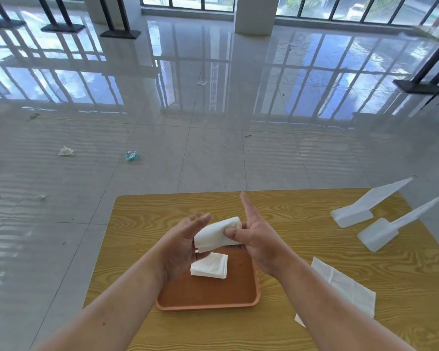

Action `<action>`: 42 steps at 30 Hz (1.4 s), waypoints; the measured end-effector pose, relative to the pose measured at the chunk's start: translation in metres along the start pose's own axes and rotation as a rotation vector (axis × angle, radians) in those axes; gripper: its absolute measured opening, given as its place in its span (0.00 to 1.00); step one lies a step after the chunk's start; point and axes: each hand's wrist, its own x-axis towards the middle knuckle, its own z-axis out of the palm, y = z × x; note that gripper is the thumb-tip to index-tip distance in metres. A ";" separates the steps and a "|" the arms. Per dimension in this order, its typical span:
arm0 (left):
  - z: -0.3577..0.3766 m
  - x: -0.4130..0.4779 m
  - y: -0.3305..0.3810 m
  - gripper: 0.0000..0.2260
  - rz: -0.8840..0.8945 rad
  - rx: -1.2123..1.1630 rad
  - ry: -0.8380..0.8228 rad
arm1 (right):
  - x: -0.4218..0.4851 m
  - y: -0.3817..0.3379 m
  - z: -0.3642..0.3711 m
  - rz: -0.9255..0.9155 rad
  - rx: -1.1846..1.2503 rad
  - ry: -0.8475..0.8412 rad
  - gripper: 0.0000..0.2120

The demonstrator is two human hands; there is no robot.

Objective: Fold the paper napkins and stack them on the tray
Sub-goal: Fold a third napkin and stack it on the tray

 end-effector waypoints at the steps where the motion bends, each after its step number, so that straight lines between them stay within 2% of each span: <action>1: 0.001 0.001 0.003 0.30 0.059 -0.033 0.024 | -0.001 0.001 -0.003 0.010 -0.008 -0.008 0.50; 8: 0.008 -0.004 0.018 0.25 0.264 0.215 0.021 | -0.005 0.002 -0.014 0.081 -0.049 0.002 0.44; 12: 0.008 -0.003 0.023 0.28 0.284 0.308 -0.013 | -0.001 -0.003 -0.011 0.063 -0.016 0.038 0.33; 15: 0.006 -0.003 0.024 0.30 0.281 0.347 -0.014 | -0.002 -0.005 -0.003 0.022 -0.017 0.044 0.31; 21: 0.000 0.001 0.023 0.25 0.331 0.354 0.024 | -0.004 -0.009 0.003 0.008 -0.036 0.096 0.28; 25: -0.003 0.002 0.025 0.22 0.375 0.471 0.056 | -0.001 -0.014 0.001 -0.009 -0.193 0.110 0.22; 30: -0.010 0.006 0.026 0.07 0.523 0.920 0.258 | 0.000 -0.016 -0.003 -0.105 -0.579 0.232 0.09; 34: -0.011 0.008 0.028 0.04 0.671 1.152 0.320 | 0.000 -0.017 -0.007 -0.200 -0.882 0.278 0.08; 36: -0.011 0.009 0.030 0.06 0.655 1.085 0.279 | 0.001 -0.022 -0.009 -0.189 -0.803 0.229 0.07; 39: -0.006 0.005 0.031 0.14 0.401 0.637 0.093 | 0.002 -0.028 -0.010 -0.103 -0.337 0.125 0.02; 42: -0.002 0.005 0.031 0.11 0.296 0.380 0.043 | 0.002 -0.029 -0.006 -0.057 -0.013 0.145 0.03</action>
